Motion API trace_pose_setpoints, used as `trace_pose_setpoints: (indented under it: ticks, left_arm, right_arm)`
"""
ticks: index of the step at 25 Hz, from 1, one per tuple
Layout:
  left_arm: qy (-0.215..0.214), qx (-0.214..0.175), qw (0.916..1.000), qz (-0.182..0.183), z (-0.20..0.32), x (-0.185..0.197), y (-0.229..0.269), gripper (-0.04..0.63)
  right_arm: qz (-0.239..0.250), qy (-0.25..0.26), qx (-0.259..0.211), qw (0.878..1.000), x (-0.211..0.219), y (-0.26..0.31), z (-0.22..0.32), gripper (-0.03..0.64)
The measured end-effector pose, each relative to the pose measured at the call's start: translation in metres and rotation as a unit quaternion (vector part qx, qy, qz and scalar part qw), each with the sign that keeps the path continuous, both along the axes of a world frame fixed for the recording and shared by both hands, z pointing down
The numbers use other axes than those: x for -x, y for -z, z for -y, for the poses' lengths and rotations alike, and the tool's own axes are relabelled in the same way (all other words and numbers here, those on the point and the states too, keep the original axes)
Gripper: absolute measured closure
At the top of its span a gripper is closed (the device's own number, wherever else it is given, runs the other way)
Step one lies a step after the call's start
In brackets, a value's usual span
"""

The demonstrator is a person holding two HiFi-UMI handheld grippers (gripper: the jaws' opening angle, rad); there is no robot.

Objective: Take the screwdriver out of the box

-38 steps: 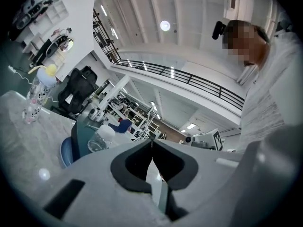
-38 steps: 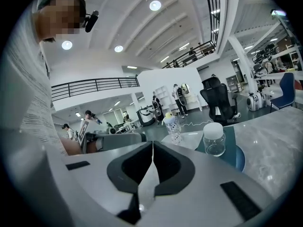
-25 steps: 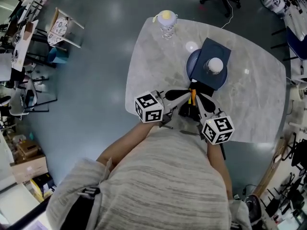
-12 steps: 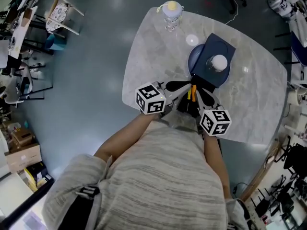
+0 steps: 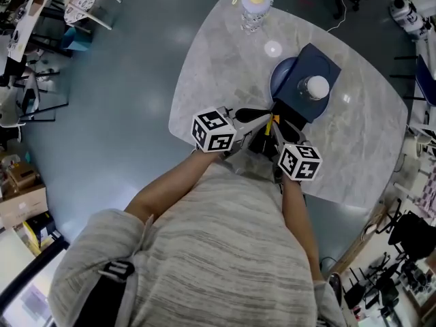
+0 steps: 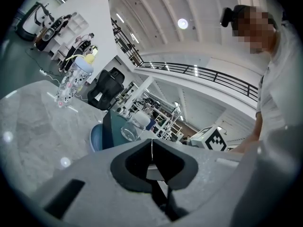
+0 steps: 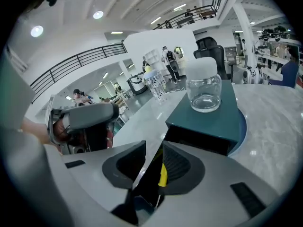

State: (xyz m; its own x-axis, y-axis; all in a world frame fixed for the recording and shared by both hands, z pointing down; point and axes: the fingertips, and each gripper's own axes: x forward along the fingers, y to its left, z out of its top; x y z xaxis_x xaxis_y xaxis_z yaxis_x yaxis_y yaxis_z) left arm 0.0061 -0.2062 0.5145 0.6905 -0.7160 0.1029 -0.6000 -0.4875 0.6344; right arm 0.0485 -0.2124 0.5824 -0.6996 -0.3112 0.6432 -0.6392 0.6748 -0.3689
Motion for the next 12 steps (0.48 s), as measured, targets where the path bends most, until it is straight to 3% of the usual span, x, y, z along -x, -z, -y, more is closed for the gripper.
trace_pose_setpoints:
  ticks: [12]
  left_arm:
    - [0.002,0.003,1.0,-0.006,0.0,0.002,-0.003,0.578]
  right_arm:
    - [-0.089,-0.01,0.051,0.995,-0.017,-0.042,0.009,0.493]
